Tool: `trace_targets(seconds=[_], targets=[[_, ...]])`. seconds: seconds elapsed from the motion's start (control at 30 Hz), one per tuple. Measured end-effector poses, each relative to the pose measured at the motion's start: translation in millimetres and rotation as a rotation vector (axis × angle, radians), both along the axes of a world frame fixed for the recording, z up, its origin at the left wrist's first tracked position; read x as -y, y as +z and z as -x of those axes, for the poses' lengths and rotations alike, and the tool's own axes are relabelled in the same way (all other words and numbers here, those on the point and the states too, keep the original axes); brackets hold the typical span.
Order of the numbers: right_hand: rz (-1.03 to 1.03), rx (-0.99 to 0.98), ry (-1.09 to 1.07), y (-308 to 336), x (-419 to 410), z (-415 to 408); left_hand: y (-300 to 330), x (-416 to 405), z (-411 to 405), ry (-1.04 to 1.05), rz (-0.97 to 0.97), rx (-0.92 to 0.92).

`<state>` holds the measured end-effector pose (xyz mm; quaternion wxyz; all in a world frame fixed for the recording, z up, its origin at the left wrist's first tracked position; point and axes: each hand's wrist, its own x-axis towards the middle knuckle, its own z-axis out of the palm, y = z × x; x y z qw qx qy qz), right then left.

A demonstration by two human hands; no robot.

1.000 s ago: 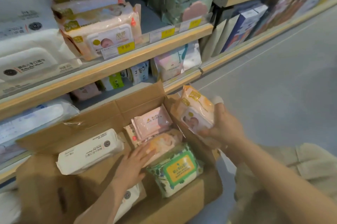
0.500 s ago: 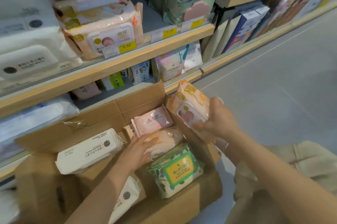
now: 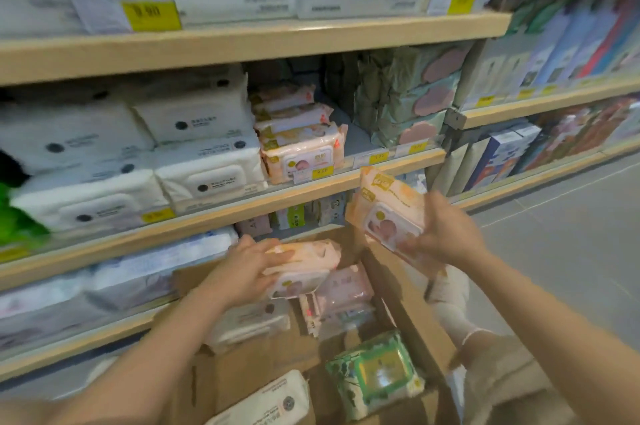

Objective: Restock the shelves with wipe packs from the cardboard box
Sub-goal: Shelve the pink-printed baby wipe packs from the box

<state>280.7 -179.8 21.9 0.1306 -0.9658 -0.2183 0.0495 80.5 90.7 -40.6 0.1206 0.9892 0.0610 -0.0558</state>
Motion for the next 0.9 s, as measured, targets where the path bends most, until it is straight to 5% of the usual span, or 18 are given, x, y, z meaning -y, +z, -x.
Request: trace_targets(seconds=[0.4,0.53,0.7,0.9], targets=[[-0.008,0.393,0.352,114.1,-142.6,-23.7,77.5,-80.0,28.7,0.244,0.233,0.218],[0.103,0.435,0.440,116.2,-198.1,-54.8,86.3,-104.5,19.5,0.249,0.387,0.269],[0.104,0.243,0.451,96.1,-233.7,-73.1,86.6,-114.5,9.2,0.224,0.419,0.260],[0.274,0.491,0.436,68.9,-239.0,-38.4,80.9,-115.4,1.2,0.213,0.456,0.239]])
